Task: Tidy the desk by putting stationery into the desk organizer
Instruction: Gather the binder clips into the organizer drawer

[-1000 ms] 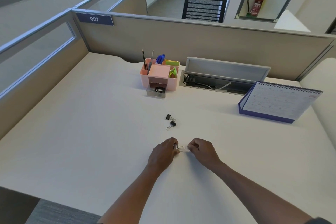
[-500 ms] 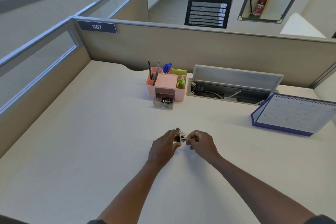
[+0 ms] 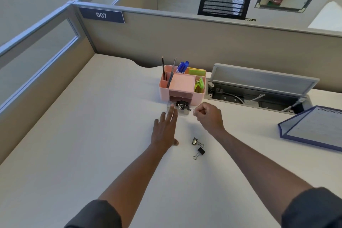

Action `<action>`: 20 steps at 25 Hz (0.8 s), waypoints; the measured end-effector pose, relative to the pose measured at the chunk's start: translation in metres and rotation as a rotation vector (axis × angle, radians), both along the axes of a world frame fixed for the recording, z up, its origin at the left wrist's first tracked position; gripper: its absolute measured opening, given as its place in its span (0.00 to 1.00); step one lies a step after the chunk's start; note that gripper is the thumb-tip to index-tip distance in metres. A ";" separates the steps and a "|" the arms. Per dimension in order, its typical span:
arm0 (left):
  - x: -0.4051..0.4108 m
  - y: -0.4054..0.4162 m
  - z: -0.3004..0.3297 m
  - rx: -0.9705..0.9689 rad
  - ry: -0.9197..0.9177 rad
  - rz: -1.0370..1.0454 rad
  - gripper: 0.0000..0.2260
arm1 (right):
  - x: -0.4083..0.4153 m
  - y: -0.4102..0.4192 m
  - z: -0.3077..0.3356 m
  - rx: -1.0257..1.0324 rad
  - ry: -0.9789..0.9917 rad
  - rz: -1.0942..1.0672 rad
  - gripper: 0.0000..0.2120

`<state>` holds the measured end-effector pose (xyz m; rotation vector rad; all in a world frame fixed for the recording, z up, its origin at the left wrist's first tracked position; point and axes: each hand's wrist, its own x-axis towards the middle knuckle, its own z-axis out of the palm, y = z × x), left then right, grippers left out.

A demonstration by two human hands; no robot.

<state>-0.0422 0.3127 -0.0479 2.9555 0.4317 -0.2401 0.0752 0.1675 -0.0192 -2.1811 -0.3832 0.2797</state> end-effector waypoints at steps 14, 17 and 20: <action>0.015 0.014 -0.017 -0.028 0.075 0.007 0.62 | 0.028 0.088 -0.029 -0.482 -0.442 0.311 0.03; 0.015 0.014 -0.017 -0.029 0.072 0.005 0.62 | 0.032 0.090 -0.029 -0.456 -0.392 0.337 0.03; 0.015 0.014 -0.017 -0.044 0.066 0.010 0.62 | 0.032 0.082 -0.025 -0.413 -0.417 0.334 0.05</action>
